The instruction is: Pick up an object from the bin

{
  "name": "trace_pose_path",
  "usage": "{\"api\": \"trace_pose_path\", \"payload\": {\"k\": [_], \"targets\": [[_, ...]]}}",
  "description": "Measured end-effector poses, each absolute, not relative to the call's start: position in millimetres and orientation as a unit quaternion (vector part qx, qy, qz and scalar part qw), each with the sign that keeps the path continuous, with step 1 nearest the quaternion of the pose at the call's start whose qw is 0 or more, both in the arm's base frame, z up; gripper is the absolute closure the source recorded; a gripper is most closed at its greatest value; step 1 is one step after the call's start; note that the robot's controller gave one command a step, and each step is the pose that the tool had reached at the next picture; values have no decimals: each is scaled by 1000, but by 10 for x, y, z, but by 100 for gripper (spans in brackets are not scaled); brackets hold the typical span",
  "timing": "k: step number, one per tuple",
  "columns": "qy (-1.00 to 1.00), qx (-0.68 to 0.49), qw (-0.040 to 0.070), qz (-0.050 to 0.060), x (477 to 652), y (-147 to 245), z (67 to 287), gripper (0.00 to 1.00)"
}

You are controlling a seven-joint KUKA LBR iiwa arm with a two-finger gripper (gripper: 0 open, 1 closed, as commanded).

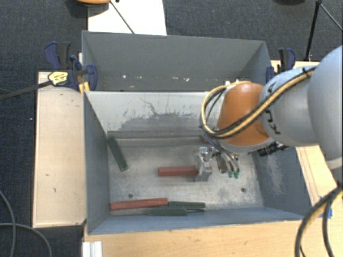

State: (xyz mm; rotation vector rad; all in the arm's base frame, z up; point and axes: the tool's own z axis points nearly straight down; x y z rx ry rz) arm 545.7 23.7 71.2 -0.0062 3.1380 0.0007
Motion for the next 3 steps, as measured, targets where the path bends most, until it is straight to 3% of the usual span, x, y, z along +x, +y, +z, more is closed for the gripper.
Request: {"api": "trace_pose_path", "payload": {"k": [1,2,3], "targets": [[1000,-11,1,0,5494,415,1878,100],[1000,-11,1,0,5493,414,1878,100],[1000,-9,0,0,5531,339,2198,100]]}}
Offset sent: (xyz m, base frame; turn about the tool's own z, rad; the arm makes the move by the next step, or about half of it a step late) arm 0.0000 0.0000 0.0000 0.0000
